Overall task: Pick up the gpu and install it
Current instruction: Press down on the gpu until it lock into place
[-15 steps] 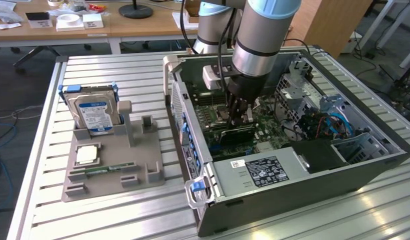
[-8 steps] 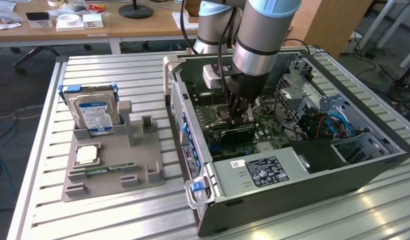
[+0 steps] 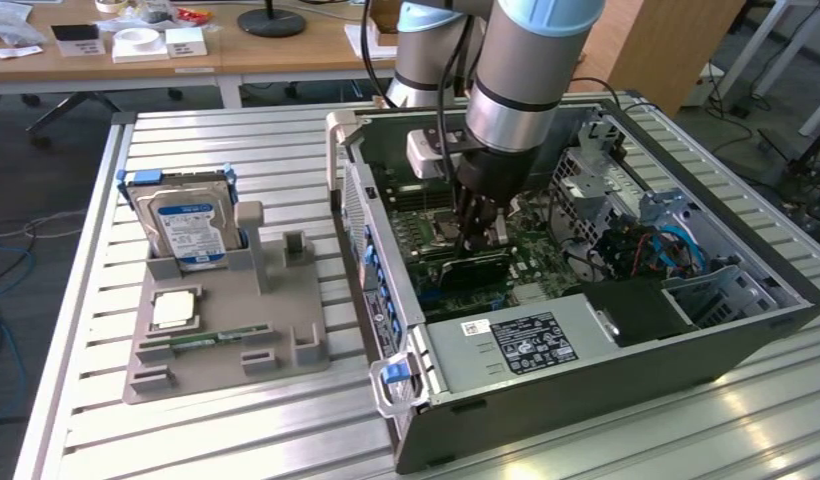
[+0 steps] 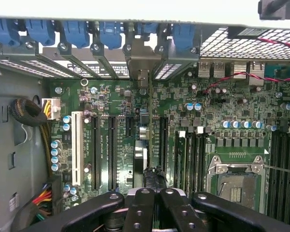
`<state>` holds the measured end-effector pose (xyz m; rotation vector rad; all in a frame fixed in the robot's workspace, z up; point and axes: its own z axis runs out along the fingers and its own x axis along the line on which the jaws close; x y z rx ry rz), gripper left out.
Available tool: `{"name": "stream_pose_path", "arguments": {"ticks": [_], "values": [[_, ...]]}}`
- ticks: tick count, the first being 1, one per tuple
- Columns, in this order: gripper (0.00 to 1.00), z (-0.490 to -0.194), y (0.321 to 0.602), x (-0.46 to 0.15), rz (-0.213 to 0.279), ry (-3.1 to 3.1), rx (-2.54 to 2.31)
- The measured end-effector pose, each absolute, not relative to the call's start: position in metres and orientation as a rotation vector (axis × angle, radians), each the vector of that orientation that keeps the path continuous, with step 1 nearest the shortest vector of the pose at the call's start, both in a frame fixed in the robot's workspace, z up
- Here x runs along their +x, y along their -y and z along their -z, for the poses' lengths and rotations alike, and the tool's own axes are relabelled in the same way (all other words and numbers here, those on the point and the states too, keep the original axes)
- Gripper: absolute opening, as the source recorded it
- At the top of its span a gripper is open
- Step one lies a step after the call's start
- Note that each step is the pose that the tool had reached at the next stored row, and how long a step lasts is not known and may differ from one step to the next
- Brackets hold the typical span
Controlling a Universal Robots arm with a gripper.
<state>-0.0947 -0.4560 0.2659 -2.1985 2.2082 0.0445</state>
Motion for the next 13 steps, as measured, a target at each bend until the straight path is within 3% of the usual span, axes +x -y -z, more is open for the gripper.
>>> {"name": "stream_pose_path", "arguments": {"ticks": [13], "values": [[0.11, -0.2640, 0.4560, -0.0947, -0.044, -2.208, -2.199]]}}
